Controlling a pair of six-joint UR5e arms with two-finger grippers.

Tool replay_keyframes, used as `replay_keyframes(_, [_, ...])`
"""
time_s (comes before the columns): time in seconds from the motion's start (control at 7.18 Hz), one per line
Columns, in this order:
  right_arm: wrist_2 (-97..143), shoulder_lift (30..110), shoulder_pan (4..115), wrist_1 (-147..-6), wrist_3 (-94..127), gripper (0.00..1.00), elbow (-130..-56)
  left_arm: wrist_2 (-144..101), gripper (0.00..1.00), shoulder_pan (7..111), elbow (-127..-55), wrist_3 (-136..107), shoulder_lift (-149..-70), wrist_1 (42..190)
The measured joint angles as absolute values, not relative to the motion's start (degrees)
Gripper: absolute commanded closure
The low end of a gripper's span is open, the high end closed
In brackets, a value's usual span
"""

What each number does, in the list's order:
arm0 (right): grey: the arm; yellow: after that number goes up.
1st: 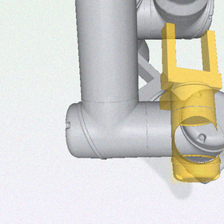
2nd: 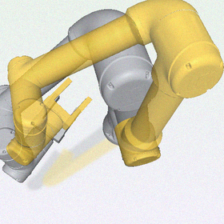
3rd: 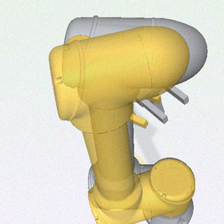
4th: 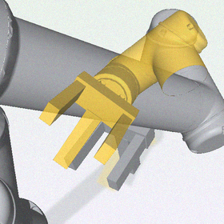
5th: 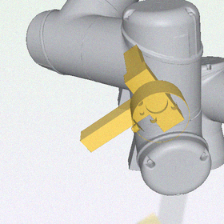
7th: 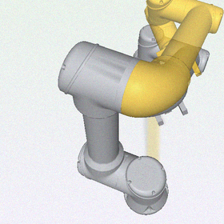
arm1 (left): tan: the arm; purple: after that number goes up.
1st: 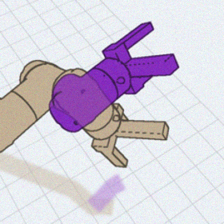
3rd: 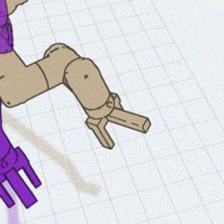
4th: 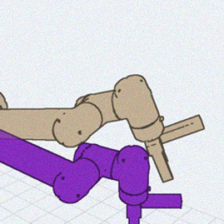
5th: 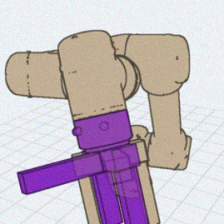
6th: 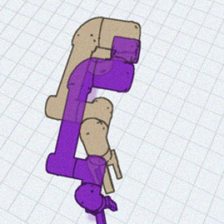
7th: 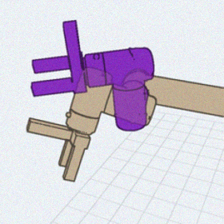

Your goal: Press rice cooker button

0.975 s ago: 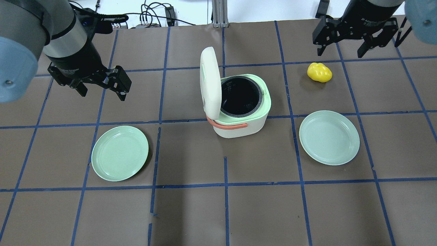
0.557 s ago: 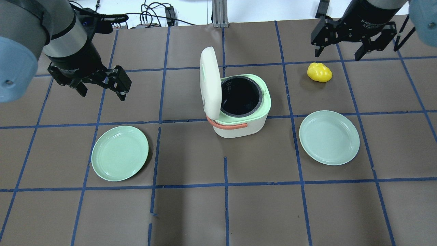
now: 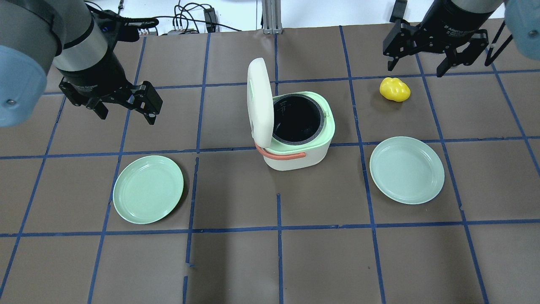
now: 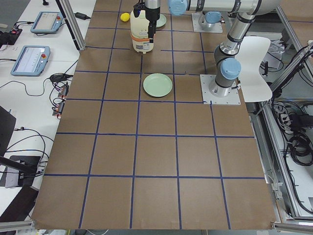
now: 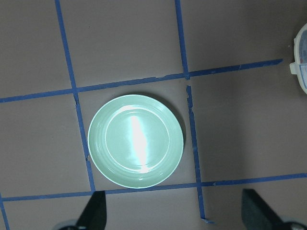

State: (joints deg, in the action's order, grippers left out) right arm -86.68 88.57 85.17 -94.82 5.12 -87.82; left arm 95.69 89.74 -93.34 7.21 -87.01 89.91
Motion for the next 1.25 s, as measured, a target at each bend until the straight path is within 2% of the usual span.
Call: replay_keyframes(1.25, [-88.56, 88.78, 85.68, -95.65, 0.39, 0.00, -88.25, 95.71, 0.00, 89.74, -93.34, 7.21, -87.01, 89.91])
